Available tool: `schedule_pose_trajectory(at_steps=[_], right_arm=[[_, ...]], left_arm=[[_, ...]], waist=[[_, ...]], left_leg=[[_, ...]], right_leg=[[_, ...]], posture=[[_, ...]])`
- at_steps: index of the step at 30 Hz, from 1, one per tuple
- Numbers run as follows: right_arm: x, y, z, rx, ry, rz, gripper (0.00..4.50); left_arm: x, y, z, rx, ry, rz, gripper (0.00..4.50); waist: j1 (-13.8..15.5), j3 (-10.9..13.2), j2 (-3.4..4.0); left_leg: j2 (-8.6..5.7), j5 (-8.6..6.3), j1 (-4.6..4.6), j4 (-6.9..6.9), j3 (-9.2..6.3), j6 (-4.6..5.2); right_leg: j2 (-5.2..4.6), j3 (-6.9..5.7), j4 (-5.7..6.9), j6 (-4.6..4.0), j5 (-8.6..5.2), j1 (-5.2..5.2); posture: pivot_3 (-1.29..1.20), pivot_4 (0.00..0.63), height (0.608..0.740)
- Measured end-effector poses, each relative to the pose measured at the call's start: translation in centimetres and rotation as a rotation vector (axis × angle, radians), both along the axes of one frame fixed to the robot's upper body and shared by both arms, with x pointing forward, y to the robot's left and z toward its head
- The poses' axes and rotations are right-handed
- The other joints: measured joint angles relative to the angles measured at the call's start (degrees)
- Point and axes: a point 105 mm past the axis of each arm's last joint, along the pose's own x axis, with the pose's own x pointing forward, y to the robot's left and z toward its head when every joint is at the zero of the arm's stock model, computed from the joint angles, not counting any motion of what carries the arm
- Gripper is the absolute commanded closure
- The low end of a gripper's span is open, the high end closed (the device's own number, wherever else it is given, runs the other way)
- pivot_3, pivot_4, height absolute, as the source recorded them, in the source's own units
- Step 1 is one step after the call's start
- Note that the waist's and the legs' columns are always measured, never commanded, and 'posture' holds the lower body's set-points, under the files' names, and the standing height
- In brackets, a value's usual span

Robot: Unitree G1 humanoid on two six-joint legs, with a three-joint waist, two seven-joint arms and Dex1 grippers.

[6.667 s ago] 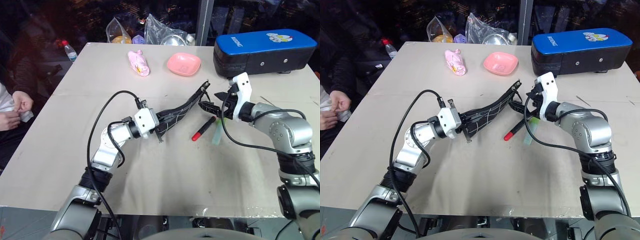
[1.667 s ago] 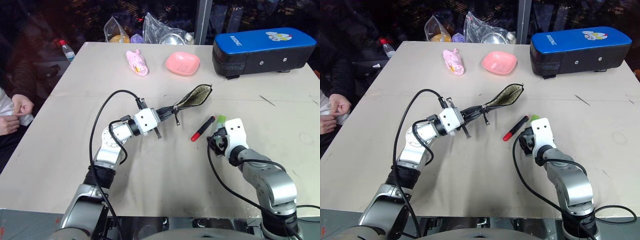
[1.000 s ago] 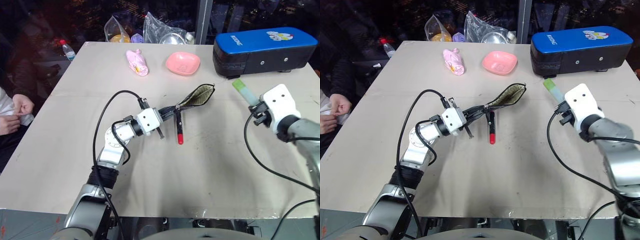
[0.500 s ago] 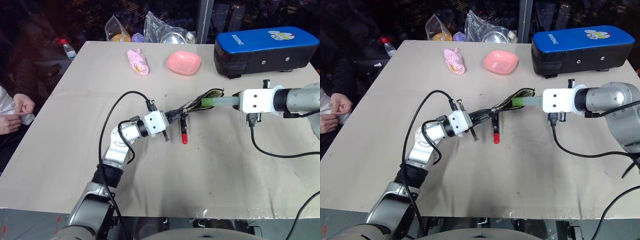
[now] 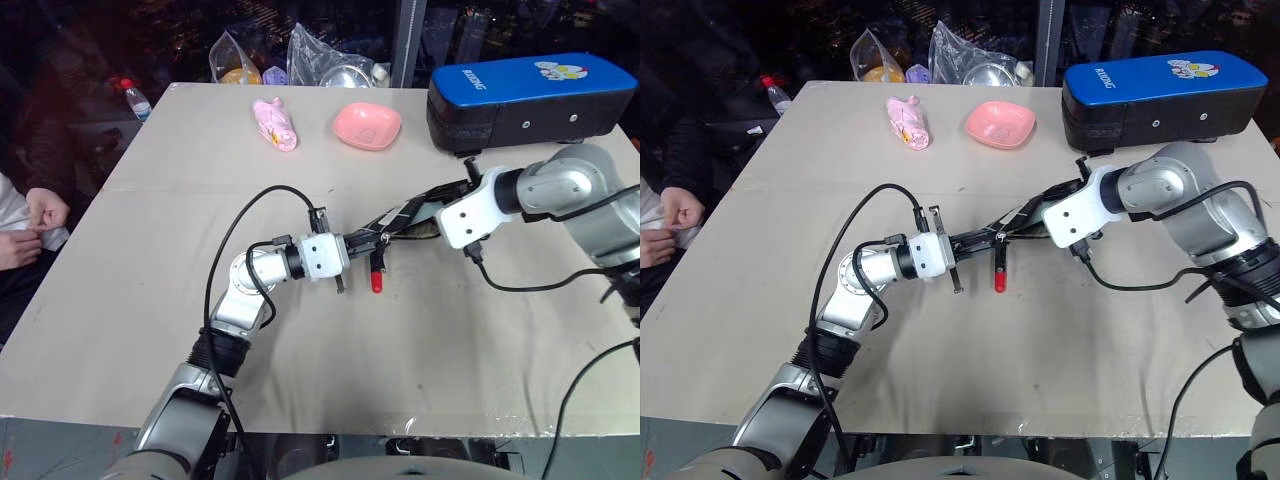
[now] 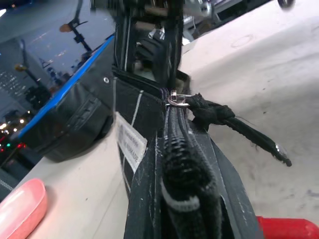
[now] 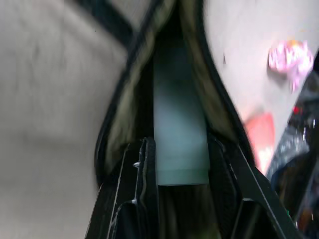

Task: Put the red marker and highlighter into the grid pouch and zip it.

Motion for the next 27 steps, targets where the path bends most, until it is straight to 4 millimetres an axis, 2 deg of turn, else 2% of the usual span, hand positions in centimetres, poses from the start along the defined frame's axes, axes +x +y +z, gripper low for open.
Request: schedule_pose_trajectory(at_steps=[2,4,5,8,13,14,16,18,20,23,25,27], right_arm=[[0.0,0.6,-0.3,0.021,0.001,0.036,3.75],[0.2,0.8,-0.5,0.046,0.004,0.046,2.71],[0.4,0.6,-0.6,0.058,0.008,0.042,2.39],[0.9,-0.1,0.4,0.146,0.018,-0.005,0.96],[-1.1,-0.9,4.4,0.573,0.282,-0.138,0.96],[-2.4,-0.9,5.6,0.687,0.375,-0.152,0.96],[-3.8,-0.7,6.2,0.781,0.471,-0.162,0.96],[-5.8,0.7,5.2,0.891,0.613,-0.190,0.96],[-6.7,1.9,3.4,0.925,0.706,-0.226,0.96],[-7.0,3.7,-0.5,0.974,0.778,-0.365,0.96],[-6.7,4.7,-3.2,1.016,0.793,-0.486,0.96],[-6.2,5.2,-5.1,1.029,0.783,-0.574,0.96]], left_arm=[[0.0,-0.1,0.2,-0.014,0.002,-0.005,4.50],[0.0,-0.1,0.3,-0.022,0.007,-0.004,4.50],[0.1,0.0,0.3,-0.030,0.013,0.002,4.50],[0.8,0.4,0.5,-0.059,0.036,0.041,4.50],[2.0,2.0,1.3,-0.104,0.051,0.121,4.50],[2.3,2.5,1.6,-0.127,0.062,0.146,4.50],[2.8,3.1,2.0,-0.157,0.074,0.180,4.50],[3.9,4.5,2.8,-0.208,0.084,0.254,4.50],[4.5,5.2,3.6,-0.235,0.074,0.286,4.50],[4.9,6.4,4.8,-0.256,0.047,0.324,4.50],[5.1,7.4,5.1,-0.253,0.045,0.348,4.50],[5.2,8.2,5.2,-0.249,0.048,0.371,4.50]], waist=[[-0.03,0.00,0.00],[-0.04,0.00,0.00],[0.02,0.00,0.00],[0.09,0.00,0.00],[0.17,0.00,0.01],[0.17,0.00,0.01],[0.14,0.00,0.01],[-0.03,-0.03,-0.03],[-0.13,-0.03,-0.03],[-0.07,-0.05,-0.06],[-0.08,-0.05,-0.07],[-0.08,-0.05,-0.07]], left_leg=[[0.00,0.00,0.00,0.01,0.00,0.00],[0.00,0.00,0.01,0.03,0.00,0.00],[0.00,0.00,0.01,0.03,0.00,0.00],[0.00,0.00,0.00,0.04,0.00,0.00],[0.03,0.00,-0.02,-0.01,-0.11,0.00],[0.03,0.00,-0.03,-0.01,-0.16,0.00],[0.03,0.00,-0.03,0.00,-0.25,0.00],[0.03,0.00,-0.01,0.00,-0.37,0.00],[-0.01,0.00,-0.01,0.00,-0.39,0.00],[-0.06,0.00,-0.01,0.01,-0.38,0.00],[-0.07,0.00,-0.02,0.03,-0.36,0.00],[-0.08,0.00,-0.02,0.03,-0.32,0.00]], right_leg=[[0.00,0.00,0.02,0.00,0.00,0.00],[0.00,0.00,0.03,0.00,0.00,0.00],[0.00,0.00,0.03,0.00,0.00,0.01],[-0.01,0.00,0.03,0.00,0.00,0.01],[-0.11,-0.04,0.05,-0.01,0.01,0.02],[-0.31,-0.07,0.04,-0.02,0.01,0.03],[-0.36,-0.08,0.05,-0.02,0.01,0.08],[-0.37,-0.10,0.05,-0.03,0.02,0.16],[-0.41,-0.12,0.06,-0.03,0.02,0.18],[-0.41,-0.14,0.04,-0.02,0.01,0.22],[-0.36,-0.16,0.02,-0.01,0.01,0.22],[-0.12,-0.21,0.02,-0.01,0.01,0.21]], posture=[[0.00,0.150,0.740],[0.00,0.150,0.740],[0.00,0.150,0.740],[0.00,0.150,0.740],[0.00,0.150,0.740],[0.00,0.150,0.740],[0.00,0.150,0.740],[0.00,0.150,0.740],[0.00,0.150,0.740],[0.00,0.150,0.740],[0.00,0.150,0.740],[0.00,0.150,0.740]])
